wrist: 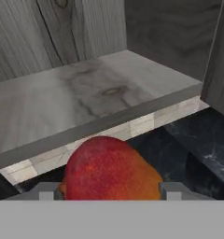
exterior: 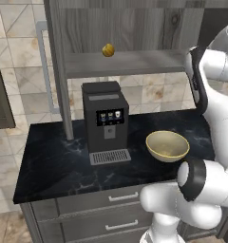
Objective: Pick the mango from the cabinet and place it in the bowl. Then pick the bowl and place it in the sink. Then turn on the sink facuet.
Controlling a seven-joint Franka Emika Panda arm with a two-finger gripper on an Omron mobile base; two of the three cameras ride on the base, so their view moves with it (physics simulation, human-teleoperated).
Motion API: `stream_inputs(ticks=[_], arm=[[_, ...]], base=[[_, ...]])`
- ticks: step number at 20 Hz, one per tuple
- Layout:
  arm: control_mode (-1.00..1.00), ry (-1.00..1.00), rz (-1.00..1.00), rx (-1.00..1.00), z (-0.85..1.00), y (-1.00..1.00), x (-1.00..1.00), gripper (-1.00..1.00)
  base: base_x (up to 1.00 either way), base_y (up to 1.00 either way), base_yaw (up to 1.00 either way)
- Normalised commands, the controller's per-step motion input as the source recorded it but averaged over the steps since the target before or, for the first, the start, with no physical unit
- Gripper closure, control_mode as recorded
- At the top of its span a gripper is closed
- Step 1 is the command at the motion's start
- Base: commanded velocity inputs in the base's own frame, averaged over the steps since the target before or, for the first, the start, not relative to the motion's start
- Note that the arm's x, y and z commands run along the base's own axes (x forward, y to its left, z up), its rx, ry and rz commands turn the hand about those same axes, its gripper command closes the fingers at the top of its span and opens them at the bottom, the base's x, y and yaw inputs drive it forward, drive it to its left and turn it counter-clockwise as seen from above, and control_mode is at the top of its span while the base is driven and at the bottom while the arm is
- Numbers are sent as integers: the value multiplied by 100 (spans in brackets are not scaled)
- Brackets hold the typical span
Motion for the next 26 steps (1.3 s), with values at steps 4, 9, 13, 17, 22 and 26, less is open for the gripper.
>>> stream_inputs(ticks=[4, 9, 13, 17, 22, 26], arm=[[-100, 4, 3, 0, 0, 20, -100, 100], [-100, 19, 2, 0, -6, 14, -100, 100], [-100, 35, 17, 0, -55, 33, -99, 100], [-100, 35, 22, 0, -93, 30, -68, 100], [-100, 33, 26, 0, -100, 49, -4, 100], [-100, 31, 25, 0, -78, 15, 32, 100]], base=[[0, 0, 0], [0, 0, 0], [0, 0, 0], [0, 0, 0], [0, 0, 0], [0, 0, 0]])
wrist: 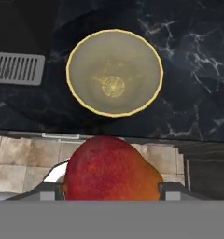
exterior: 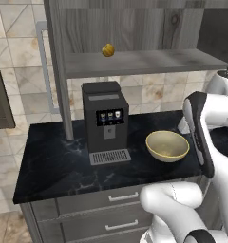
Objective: Pick the mango from the cabinet and place it in the bowl. Then pick the bowl and place it in the sink. Then turn on the sink facuet.
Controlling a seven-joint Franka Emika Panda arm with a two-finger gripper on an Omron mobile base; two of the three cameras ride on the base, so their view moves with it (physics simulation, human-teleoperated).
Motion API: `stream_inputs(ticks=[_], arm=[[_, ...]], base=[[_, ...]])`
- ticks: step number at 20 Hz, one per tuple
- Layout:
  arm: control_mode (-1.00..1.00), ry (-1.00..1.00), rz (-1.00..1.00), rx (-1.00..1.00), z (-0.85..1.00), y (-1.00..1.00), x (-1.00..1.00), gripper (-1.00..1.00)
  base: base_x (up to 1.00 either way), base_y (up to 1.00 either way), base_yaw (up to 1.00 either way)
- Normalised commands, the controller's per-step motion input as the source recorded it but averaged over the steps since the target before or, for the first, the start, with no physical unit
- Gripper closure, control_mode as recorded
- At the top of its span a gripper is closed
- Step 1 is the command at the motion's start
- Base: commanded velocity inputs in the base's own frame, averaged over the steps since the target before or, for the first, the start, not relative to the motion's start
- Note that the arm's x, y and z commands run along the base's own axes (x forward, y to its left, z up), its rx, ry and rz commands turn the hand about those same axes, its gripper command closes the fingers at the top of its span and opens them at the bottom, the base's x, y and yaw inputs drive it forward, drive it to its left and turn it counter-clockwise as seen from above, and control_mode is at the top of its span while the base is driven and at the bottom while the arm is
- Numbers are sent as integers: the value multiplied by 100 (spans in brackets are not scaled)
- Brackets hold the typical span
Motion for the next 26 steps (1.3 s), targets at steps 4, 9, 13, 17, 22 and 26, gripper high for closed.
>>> stream_inputs(ticks=[4, 9, 13, 17, 22, 26], arm=[[-100, 30, 21, 0, -69, 26, 41, 100], [-100, 24, 17, -2, -67, 26, 46, 100], [-100, 6, 10, 0, -34, 4, 50, 100], [-100, 0, 6, 0, -12, 0, 42, 100], [-100, -1, 2, 0, -13, -4, 40, 100], [-100, 0, 1, 0, -44, -2, 38, 100]], base=[[0, 0, 0], [0, 0, 0], [0, 0, 0], [0, 0, 0], [0, 0, 0], [0, 0, 0]])
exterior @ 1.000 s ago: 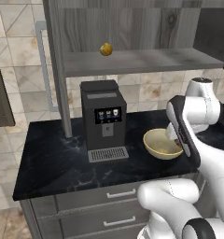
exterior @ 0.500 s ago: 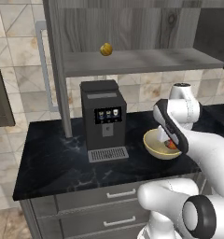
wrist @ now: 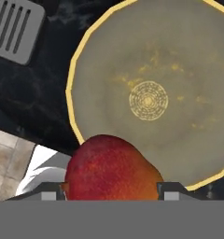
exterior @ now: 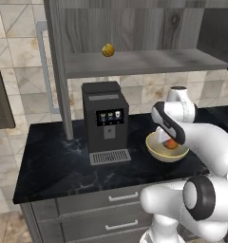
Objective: Pick the mango from the cabinet and place it in the bowl. Then pick the bowl and place it in the sink. Then turn on the sink facuet.
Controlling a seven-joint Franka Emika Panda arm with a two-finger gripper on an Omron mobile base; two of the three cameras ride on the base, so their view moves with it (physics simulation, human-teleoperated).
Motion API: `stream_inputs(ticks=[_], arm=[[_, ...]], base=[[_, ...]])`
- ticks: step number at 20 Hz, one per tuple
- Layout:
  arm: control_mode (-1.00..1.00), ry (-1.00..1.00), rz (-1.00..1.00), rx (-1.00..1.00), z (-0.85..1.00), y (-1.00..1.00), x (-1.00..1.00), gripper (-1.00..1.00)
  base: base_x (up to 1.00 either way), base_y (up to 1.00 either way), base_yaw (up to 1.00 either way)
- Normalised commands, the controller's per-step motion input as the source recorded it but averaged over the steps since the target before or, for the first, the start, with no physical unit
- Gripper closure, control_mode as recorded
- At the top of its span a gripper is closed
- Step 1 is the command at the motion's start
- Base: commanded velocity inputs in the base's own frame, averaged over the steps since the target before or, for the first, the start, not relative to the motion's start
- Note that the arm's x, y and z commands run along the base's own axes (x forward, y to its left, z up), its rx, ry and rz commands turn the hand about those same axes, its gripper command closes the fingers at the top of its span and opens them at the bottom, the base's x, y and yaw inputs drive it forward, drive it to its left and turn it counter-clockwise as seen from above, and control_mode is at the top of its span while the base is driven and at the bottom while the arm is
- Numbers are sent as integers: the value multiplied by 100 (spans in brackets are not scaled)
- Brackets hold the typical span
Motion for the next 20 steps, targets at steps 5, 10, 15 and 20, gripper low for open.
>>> stream_inputs(ticks=[5, 10, 15, 20], arm=[[-100, 0, 1, 0, -53, -15, 38, 100], [-100, -1, 2, 0, -30, -28, 22, 100], [-100, -2, 2, 0, -15, -18, 12, 100], [-100, 0, 2, 0, -19, -3, 6, -100]], base=[[0, 0, 0], [0, 0, 0], [0, 0, 0], [0, 0, 0]])
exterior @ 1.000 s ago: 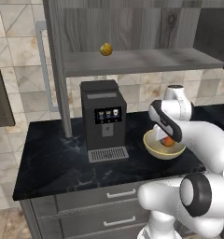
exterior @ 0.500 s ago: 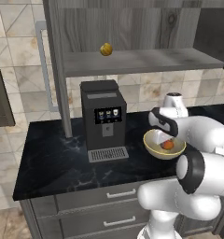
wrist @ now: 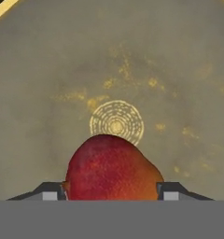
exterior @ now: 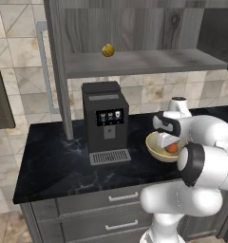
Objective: Pick the mango from the cabinet and place it in the bowl. Then pick the bowl and place it in the sink. Then turn on the sink facuet.
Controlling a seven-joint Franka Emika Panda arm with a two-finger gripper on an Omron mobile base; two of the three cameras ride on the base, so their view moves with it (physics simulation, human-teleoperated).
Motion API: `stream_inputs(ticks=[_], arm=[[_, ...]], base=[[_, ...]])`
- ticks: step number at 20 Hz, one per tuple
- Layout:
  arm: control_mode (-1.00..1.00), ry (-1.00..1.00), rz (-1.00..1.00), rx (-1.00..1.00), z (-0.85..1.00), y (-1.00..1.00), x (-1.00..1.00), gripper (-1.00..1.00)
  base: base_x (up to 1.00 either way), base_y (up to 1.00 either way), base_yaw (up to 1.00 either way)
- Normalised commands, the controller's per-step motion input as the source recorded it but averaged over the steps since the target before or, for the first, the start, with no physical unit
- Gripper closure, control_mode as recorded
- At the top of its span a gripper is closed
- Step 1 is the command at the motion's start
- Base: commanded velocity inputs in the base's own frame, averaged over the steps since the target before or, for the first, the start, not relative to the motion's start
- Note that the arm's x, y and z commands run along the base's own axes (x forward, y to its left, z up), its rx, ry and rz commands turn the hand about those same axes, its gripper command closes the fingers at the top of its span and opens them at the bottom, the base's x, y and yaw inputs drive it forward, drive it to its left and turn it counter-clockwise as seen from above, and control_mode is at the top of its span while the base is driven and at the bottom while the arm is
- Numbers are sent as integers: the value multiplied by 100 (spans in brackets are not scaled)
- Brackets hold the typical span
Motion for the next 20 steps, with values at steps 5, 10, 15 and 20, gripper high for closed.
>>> stream_inputs(ticks=[5, 10, 15, 20], arm=[[-100, -1, 2, 0, -15, 0, 11, -100], [-100, -3, 2, 0, -7, 0, 15, -100], [-100, 0, 1, 0, 46, 13, -10, -100], [-100, -3, 7, -1, 40, 43, -52, -100]], base=[[0, 0, 0], [0, 0, 0], [0, 0, 0], [0, 0, 0]])
